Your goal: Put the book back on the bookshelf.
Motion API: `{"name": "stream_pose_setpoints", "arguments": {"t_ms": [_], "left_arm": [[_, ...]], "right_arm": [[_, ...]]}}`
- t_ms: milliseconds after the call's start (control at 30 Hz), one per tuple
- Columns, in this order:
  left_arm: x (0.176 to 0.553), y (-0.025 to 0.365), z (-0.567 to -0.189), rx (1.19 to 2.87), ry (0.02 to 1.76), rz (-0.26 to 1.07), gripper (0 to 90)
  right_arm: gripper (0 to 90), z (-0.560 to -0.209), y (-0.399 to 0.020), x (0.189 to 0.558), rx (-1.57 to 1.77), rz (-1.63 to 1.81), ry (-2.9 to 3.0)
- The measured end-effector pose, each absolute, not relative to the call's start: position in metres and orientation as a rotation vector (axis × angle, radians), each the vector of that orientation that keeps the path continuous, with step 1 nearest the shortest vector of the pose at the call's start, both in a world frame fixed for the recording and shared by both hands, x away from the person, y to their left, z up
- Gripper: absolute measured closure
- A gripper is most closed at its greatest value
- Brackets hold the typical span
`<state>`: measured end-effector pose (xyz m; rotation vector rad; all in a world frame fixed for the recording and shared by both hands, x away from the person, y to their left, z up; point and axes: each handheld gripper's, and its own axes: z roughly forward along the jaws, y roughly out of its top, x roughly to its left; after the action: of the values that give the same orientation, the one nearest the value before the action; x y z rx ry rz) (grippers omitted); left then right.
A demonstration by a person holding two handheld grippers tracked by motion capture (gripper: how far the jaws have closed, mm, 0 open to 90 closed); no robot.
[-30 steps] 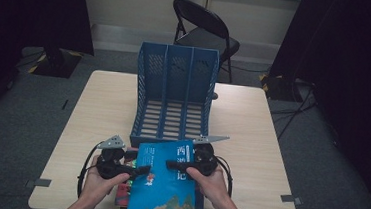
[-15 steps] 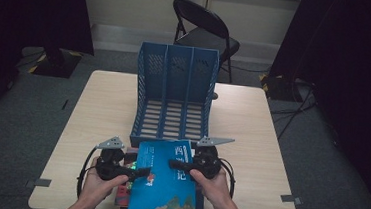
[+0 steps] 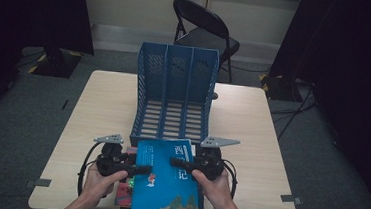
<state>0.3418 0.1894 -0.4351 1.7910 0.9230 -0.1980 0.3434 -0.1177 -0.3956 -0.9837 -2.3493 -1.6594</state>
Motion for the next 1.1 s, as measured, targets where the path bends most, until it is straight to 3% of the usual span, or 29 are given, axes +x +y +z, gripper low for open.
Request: {"name": "stream_pose_setpoints", "arguments": {"t_ms": [433,767,1100], "left_arm": [[0.346,0.193,-0.422,1.703,0.926,-0.213,32.1],[0.347,0.192,-0.400,1.729,0.844,-0.149,33.8],[0.348,0.196,-0.393,1.665,0.833,-0.169,38.5]], "right_arm": [[79.8,-0.379,-0.117,0.345,-0.990,-1.712,-2.358],[79.8,-0.365,-0.119,0.341,-0.967,-1.760,-2.365],[79.9,-0.351,-0.118,0.337,-0.935,-1.786,-2.379]]}}
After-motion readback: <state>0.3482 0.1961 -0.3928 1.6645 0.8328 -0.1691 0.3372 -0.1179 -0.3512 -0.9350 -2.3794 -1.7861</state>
